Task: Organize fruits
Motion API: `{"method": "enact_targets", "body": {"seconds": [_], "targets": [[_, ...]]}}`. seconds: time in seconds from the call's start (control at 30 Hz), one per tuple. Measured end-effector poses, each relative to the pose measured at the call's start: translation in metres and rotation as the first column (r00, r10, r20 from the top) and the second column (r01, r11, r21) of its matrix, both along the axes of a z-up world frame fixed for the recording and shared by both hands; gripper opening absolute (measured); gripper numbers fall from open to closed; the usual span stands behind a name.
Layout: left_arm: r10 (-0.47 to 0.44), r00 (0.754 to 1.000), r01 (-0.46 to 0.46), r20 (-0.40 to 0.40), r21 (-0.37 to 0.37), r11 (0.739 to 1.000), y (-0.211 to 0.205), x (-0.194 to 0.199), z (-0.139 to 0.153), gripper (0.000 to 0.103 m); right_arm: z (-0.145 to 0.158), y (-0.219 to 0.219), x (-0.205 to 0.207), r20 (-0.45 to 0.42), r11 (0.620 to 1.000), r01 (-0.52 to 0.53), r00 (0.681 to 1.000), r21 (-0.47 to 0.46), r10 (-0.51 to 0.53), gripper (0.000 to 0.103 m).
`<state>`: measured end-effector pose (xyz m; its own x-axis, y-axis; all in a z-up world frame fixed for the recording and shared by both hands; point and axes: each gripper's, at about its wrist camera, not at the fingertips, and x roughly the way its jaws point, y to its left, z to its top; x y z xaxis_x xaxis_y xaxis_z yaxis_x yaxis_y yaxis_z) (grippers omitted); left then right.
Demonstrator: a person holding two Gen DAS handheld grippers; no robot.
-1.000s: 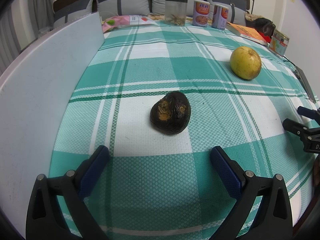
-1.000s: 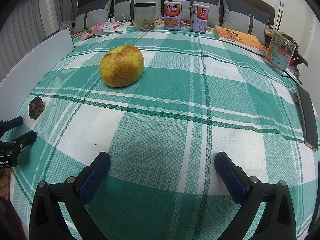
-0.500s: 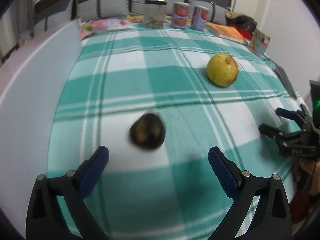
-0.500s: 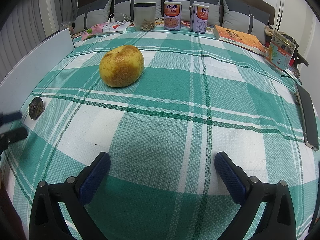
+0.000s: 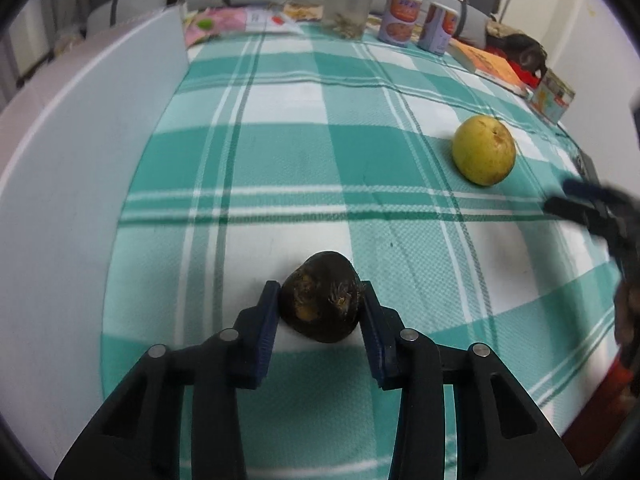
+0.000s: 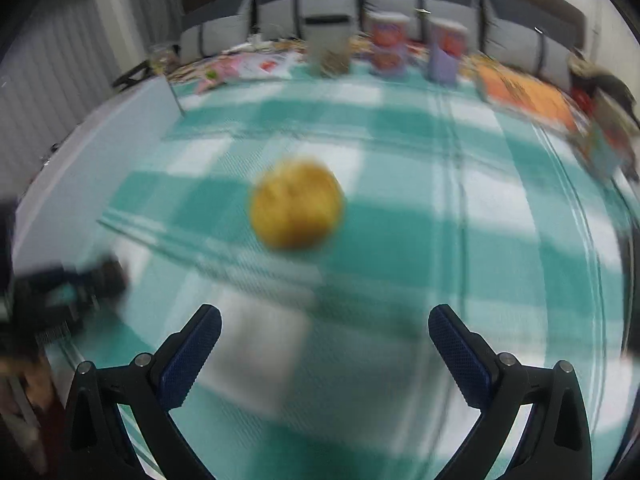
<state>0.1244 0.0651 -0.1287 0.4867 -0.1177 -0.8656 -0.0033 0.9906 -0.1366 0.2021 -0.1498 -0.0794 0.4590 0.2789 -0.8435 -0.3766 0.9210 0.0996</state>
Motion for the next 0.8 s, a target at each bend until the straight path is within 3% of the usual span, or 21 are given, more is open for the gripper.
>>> {"method": "enact_targets", "body": {"seconds": [0.17, 0.2, 0.23, 0.4, 0.6, 0.8], "targets": [[0.020, 1.000, -0.020, -0.019, -0.046, 0.999, 0.006, -0.014, 0.021, 0.039, -0.003, 0.036, 0.052, -0.064, 0.998, -0.020, 0.998, -0.062, 0.016, 0.101], [0.020, 1.000, -0.021, -0.022, -0.051, 0.998, 0.008, -0.017, 0.027, 0.039, -0.011, 0.041, 0.061, -0.108, 0.997, -0.024, 0.994, -0.076, 0.016, 0.088], [0.021, 0.999, -0.022, -0.026, -0.059, 0.998, 0.010, -0.020, 0.031, 0.039, -0.020, 0.042, 0.069, -0.164, 0.994, -0.028, 0.986, -0.102, 0.011, 0.069], [0.030, 0.999, -0.034, -0.040, -0.122, 0.992, 0.026, -0.041, 0.060, 0.039, -0.021, 0.043, 0.062, -0.235, 0.991, -0.039, 0.972, -0.131, 0.007, 0.068], [0.067, 0.997, -0.061, 0.028, -0.176, 0.983, 0.073, -0.073, 0.119, 0.039, 0.030, 0.064, 0.036, -0.200, 0.996, -0.091, 0.976, 0.012, 0.091, 0.068], [0.213, 0.971, -0.193, 0.112, -0.166, 0.967, 0.171, -0.083, 0.182, 0.039, 0.110, 0.146, 0.012, -0.121, 0.955, -0.241, 0.957, 0.174, 0.263, 0.068]]}}
